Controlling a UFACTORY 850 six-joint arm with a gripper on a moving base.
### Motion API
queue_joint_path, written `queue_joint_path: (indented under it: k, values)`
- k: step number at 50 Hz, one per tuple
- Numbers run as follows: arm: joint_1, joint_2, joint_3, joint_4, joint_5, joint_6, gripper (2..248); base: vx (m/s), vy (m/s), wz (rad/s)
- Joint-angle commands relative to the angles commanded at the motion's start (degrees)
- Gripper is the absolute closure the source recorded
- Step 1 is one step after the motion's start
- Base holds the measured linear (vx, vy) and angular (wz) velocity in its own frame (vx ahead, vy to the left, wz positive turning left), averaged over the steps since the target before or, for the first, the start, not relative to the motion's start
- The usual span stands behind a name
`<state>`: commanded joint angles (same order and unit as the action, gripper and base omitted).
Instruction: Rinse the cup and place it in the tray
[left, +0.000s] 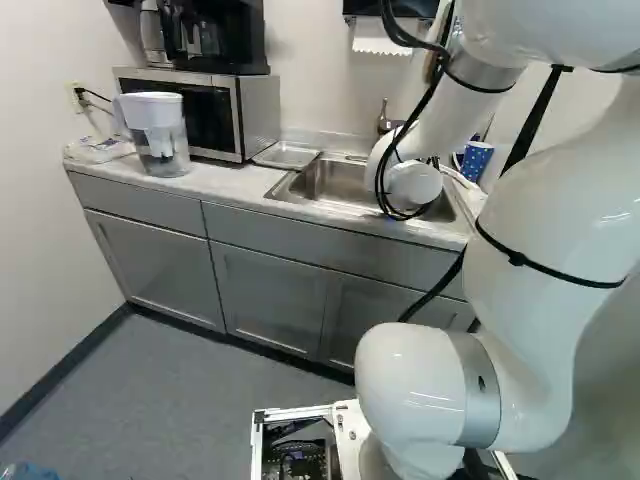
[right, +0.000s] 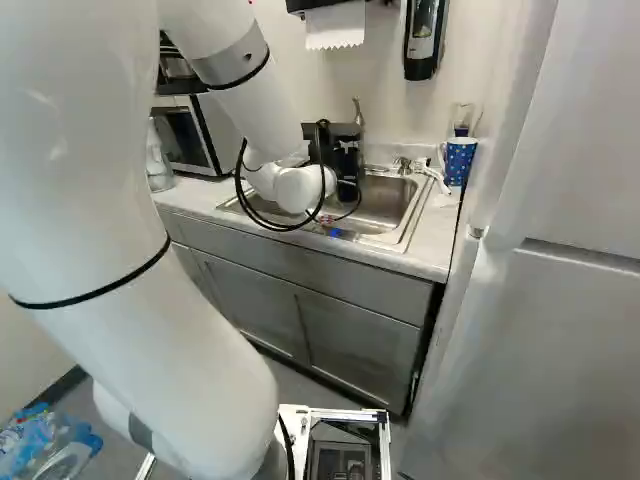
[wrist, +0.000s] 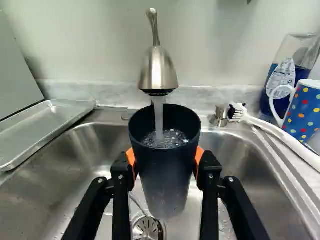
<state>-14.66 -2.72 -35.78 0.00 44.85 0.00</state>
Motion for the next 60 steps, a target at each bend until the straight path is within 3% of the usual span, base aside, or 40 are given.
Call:
queue_joint_path:
  k: [34,60]
  values:
    - [0.18,0.03,0.03,0.0,0.0,0.0,125,0.0,0.0,0.0]
    - [4.44,0.01,0.01,0.0,0.0,0.0,125,0.0,0.0,0.0]
